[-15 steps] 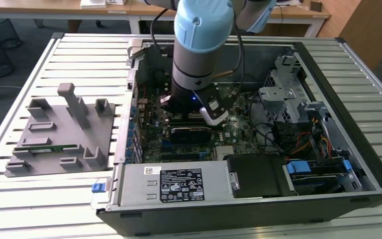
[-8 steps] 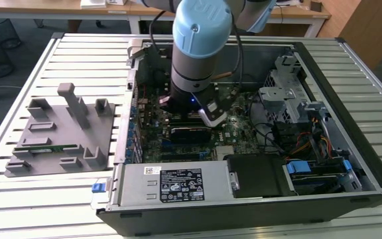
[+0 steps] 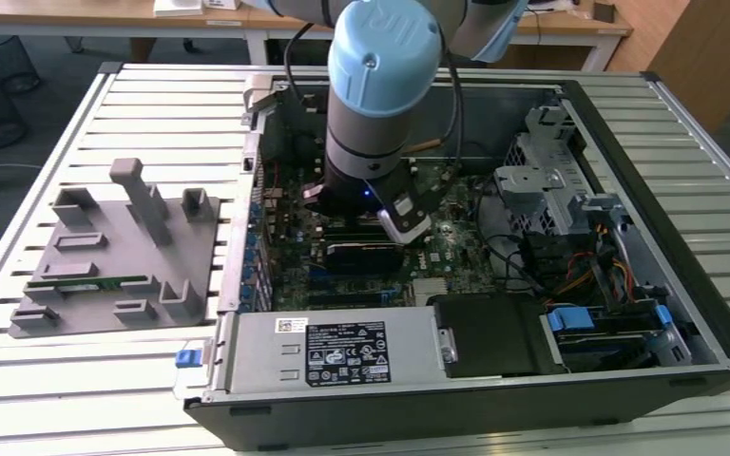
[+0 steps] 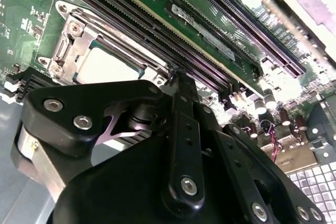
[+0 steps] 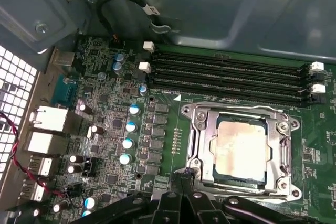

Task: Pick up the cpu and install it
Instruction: 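Install the second cpu locking lever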

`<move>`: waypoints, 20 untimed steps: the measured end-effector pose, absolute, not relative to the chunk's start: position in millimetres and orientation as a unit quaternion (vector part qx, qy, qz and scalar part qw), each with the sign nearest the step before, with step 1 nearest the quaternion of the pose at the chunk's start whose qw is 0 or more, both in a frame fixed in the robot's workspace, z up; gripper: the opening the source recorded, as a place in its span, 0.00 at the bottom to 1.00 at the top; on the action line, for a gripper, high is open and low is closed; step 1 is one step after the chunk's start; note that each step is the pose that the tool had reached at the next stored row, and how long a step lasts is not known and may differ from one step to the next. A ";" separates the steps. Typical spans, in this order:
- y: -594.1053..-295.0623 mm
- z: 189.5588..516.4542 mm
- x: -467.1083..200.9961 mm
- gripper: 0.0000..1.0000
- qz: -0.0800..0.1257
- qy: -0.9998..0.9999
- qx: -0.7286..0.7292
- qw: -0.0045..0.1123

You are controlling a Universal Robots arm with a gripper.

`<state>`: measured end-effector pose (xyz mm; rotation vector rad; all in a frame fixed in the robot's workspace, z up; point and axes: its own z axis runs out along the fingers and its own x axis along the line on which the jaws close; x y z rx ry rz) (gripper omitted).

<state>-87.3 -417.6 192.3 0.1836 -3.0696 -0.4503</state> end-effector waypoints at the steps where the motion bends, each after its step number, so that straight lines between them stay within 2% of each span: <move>1: -417.5 191.8 -87.4 0.11 -0.145 -0.987 0.059 0.017; 20: -417.3 187.7 -91.0 0.11 -0.151 -0.987 0.059 0.016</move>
